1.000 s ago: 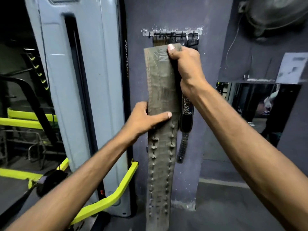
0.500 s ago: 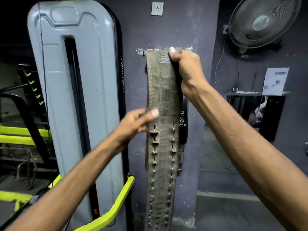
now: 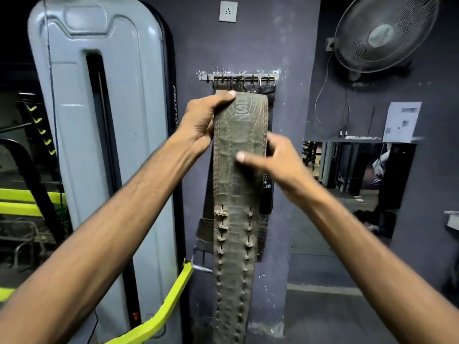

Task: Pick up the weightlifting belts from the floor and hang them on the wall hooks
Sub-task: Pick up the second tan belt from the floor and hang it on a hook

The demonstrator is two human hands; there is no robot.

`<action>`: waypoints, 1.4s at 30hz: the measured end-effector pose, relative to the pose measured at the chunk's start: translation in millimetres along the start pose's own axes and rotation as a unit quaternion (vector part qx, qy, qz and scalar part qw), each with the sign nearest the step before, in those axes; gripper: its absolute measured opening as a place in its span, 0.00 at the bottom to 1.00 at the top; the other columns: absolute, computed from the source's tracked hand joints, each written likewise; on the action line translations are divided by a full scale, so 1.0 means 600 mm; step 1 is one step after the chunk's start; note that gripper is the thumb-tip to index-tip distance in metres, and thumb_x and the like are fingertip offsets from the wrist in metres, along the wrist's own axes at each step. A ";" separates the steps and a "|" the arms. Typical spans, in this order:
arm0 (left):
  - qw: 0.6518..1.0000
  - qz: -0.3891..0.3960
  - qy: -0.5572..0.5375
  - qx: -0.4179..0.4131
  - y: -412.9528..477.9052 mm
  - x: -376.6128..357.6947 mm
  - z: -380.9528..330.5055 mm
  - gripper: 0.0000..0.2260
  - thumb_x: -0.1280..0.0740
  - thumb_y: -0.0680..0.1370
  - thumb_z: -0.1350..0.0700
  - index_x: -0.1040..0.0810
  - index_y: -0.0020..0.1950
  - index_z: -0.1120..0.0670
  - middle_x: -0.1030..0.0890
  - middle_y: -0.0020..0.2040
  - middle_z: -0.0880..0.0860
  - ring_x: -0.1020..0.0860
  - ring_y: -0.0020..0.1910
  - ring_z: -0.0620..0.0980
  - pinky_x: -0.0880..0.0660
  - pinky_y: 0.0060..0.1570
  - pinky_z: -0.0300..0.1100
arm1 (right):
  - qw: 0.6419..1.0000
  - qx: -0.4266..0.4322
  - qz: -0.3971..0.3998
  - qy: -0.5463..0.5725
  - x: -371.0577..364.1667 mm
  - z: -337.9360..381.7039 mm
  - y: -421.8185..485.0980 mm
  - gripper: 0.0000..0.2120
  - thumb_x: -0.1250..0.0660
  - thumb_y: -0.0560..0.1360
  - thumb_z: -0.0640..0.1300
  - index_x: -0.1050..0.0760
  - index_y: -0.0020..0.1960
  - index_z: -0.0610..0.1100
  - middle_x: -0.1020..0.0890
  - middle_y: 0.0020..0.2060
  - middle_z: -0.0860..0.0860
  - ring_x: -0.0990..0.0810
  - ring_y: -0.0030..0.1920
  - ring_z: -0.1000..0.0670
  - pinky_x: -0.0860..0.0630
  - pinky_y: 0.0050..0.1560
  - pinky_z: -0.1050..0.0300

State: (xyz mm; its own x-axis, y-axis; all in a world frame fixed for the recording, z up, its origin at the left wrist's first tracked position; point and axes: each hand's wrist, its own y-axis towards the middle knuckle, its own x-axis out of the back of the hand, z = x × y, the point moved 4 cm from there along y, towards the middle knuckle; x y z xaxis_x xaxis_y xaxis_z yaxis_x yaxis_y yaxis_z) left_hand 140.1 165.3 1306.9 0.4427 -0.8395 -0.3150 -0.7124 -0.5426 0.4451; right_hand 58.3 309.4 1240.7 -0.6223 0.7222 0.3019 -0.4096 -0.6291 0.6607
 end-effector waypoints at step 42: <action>0.998 -0.016 -0.006 0.056 0.007 0.003 0.063 0.06 0.32 0.74 0.62 0.23 0.39 0.53 0.20 0.32 0.47 0.26 0.28 0.42 0.30 0.32 0.33 | 0.909 -0.185 0.054 0.368 0.042 -0.071 0.079 0.40 0.23 0.69 0.57 0.28 0.72 0.34 0.23 0.56 0.38 0.30 0.53 0.37 0.34 0.68 0.50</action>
State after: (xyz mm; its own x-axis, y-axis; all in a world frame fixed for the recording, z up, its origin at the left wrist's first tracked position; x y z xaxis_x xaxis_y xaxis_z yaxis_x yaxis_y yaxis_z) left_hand 117.1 162.7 1276.4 0.4594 -0.8214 -0.3381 -0.7547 -0.5616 0.3391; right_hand -5.5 285.6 1250.3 -0.8945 0.3476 -0.2812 -0.4310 -0.8374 0.3360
